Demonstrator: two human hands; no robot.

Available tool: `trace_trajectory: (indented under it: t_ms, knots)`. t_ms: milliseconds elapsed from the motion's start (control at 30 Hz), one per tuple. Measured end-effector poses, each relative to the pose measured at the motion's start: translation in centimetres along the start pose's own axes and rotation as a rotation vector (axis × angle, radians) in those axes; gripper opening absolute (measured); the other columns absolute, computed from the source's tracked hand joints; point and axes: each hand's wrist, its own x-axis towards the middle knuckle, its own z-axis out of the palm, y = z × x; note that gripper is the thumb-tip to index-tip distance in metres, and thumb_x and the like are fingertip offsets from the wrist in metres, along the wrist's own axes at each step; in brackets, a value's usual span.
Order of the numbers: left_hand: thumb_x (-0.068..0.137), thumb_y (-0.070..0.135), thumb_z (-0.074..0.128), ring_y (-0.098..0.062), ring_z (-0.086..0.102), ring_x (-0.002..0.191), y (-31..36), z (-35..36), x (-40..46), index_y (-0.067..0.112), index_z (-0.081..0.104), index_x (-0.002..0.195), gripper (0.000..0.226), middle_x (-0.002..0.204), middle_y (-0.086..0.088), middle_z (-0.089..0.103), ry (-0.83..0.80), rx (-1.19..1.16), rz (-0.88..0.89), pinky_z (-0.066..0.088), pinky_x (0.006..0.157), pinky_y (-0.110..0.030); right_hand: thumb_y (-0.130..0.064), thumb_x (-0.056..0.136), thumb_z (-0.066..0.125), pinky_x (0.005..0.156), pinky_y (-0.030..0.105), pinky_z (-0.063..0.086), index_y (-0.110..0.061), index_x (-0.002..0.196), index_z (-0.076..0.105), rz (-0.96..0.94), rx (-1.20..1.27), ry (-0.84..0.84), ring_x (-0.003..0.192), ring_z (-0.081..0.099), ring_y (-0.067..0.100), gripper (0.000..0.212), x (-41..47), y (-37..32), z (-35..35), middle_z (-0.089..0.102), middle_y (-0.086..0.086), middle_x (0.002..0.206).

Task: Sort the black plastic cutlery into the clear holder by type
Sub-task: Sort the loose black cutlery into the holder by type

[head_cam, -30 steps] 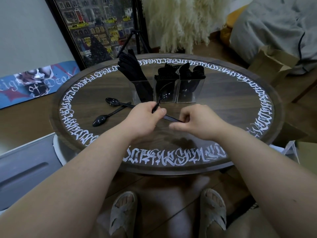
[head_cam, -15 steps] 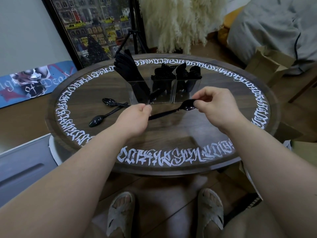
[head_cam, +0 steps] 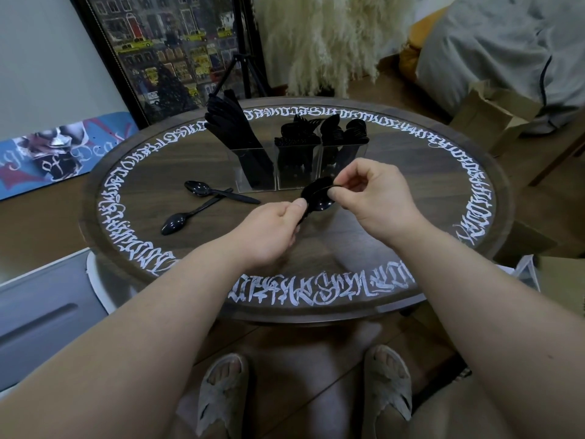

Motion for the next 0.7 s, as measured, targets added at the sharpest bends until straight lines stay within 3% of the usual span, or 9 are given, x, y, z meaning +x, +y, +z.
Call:
trace_trajectory:
  t_ms: [100,200,267,400,567,700]
  knots:
    - [0.101,0.043,0.032,-0.011,0.048,0.063,0.23,0.05,-0.1,0.018,0.049,0.069,0.044,0.065,0.006,0.051,-0.052,0.039,0.05,0.039,0.065,-0.027,-0.017,0.078,0.077,0.061,0.01,0.043,-0.021,0.08,0.057,-0.007,-0.073,0.065,0.064,0.052,0.003,0.021,-0.01,-0.02,0.04,0.058,-0.01,0.074]
    - [0.101,0.038,0.038,-0.01,0.046,0.062,0.35,-0.1,-0.15,0.021,0.048,0.07,0.037,0.066,0.005,0.049,-0.11,0.064,0.065,0.039,0.065,-0.029,-0.013,0.083,0.071,0.073,0.027,0.055,-0.024,0.103,0.061,0.001,-0.024,-0.003,0.069,0.062,0.014,0.025,-0.22,-0.1,0.1,0.061,-0.007,0.085]
    - [0.101,0.037,0.039,-0.01,0.045,0.06,0.42,-0.22,-0.18,0.02,0.051,0.072,0.035,0.067,0.003,0.049,-0.125,0.081,0.066,0.039,0.064,-0.03,-0.006,0.087,0.065,0.074,0.036,0.058,-0.023,0.107,0.066,-0.018,-0.011,-0.058,0.066,0.065,0.015,0.026,-0.43,-0.18,0.31,0.063,-0.008,0.081]
    - [0.1,0.038,0.04,-0.014,0.053,0.069,0.1,-0.46,-0.03,0.019,0.057,0.088,0.028,0.072,0.004,0.056,0.027,0.298,0.086,0.042,0.065,-0.034,-0.006,0.09,0.059,0.08,0.037,0.057,-0.018,0.105,0.072,-0.051,-0.086,0.024,0.069,0.067,0.011,0.023,-0.26,0.04,-0.04,0.065,-0.012,0.076]
    - [0.102,0.031,0.035,-0.02,0.055,0.079,0.0,-0.66,0.02,0.018,0.055,0.101,0.024,0.077,0.003,0.057,0.123,0.379,0.077,0.041,0.067,-0.034,-0.006,0.097,0.047,0.087,0.031,0.054,-0.017,0.12,0.065,0.004,-0.097,0.03,0.075,0.064,0.01,0.031,-0.39,-0.19,-0.1,0.065,0.0,0.086]
    - [0.102,0.031,0.034,-0.023,0.053,0.081,0.54,-0.4,-0.23,0.015,0.051,0.09,0.027,0.074,0.002,0.054,0.177,0.325,0.128,0.04,0.071,-0.036,0.0,0.097,0.046,0.072,0.022,0.055,-0.013,0.12,0.063,0.194,0.331,0.065,0.065,0.059,0.005,0.031,-0.21,-0.91,-0.13,0.061,-0.002,0.081]
